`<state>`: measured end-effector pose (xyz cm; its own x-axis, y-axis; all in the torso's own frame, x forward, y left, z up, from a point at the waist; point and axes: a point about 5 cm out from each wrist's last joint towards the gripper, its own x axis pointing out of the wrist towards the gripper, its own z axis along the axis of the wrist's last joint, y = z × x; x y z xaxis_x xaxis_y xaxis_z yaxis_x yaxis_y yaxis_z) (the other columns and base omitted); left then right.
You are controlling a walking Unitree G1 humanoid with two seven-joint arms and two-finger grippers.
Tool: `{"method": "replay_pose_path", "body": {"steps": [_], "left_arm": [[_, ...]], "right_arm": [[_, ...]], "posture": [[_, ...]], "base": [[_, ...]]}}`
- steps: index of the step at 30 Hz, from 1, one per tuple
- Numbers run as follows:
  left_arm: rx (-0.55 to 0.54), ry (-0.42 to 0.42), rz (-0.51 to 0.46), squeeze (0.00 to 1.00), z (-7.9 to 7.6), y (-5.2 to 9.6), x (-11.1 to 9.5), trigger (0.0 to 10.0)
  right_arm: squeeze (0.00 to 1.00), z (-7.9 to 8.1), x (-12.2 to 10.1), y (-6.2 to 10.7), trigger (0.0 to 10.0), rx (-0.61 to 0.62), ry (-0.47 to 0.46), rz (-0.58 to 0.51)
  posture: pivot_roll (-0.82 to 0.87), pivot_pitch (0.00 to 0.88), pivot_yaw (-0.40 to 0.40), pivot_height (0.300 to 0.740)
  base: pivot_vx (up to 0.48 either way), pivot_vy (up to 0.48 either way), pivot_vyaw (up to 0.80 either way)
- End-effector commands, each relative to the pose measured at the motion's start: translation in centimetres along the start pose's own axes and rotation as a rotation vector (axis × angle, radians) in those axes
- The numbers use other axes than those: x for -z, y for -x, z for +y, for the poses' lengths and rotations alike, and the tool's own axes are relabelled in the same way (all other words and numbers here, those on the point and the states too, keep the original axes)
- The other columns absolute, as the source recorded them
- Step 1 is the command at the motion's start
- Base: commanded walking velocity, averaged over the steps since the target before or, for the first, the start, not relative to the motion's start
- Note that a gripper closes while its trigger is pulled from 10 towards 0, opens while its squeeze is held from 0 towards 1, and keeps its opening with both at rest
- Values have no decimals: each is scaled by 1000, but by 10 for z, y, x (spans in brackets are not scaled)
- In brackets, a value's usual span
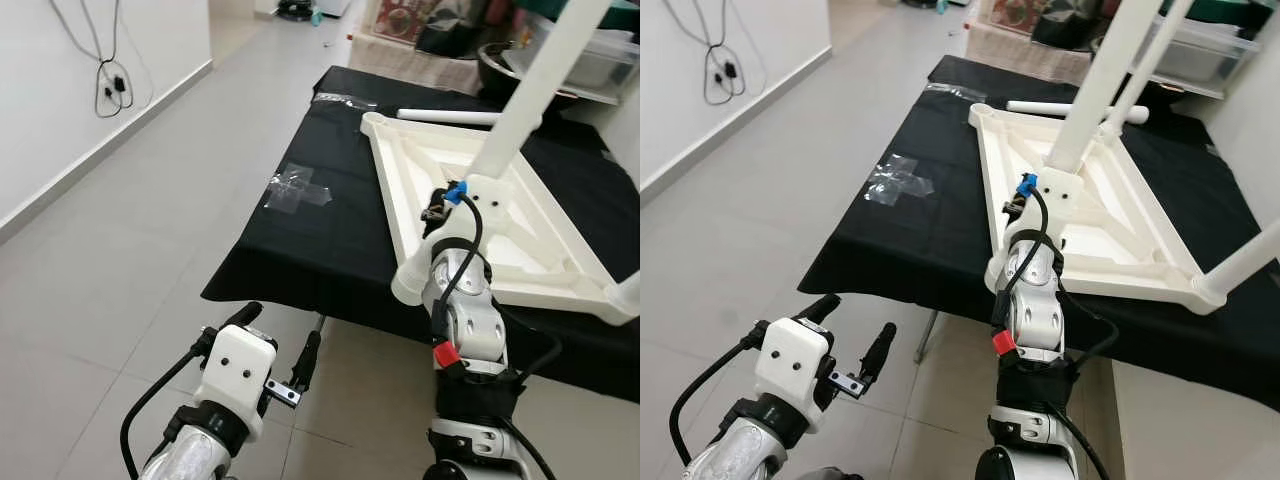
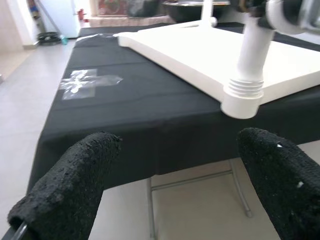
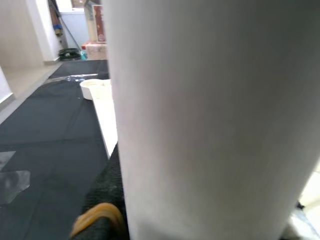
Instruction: Building children table
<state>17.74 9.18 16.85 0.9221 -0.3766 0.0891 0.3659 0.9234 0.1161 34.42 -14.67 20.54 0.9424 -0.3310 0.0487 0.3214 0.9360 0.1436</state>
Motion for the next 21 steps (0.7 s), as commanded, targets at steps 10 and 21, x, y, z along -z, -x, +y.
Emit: {"method": "replay_pose_path", "body": {"steps": [10,21], "left_arm": [[34,-18,-21,0,-7,0,-3,10000],[52,-34,-27,0,-10,-4,0,10000]], "right_arm": [[0,24,-3,-5,10000,-366,-51,-68],[0,8,6,-20,10000,-1097,-50,138]], "posture": [[137,93,-153,740],[143,74,-161,740]], "base": [[0,0,0],[0,0,0]]}}
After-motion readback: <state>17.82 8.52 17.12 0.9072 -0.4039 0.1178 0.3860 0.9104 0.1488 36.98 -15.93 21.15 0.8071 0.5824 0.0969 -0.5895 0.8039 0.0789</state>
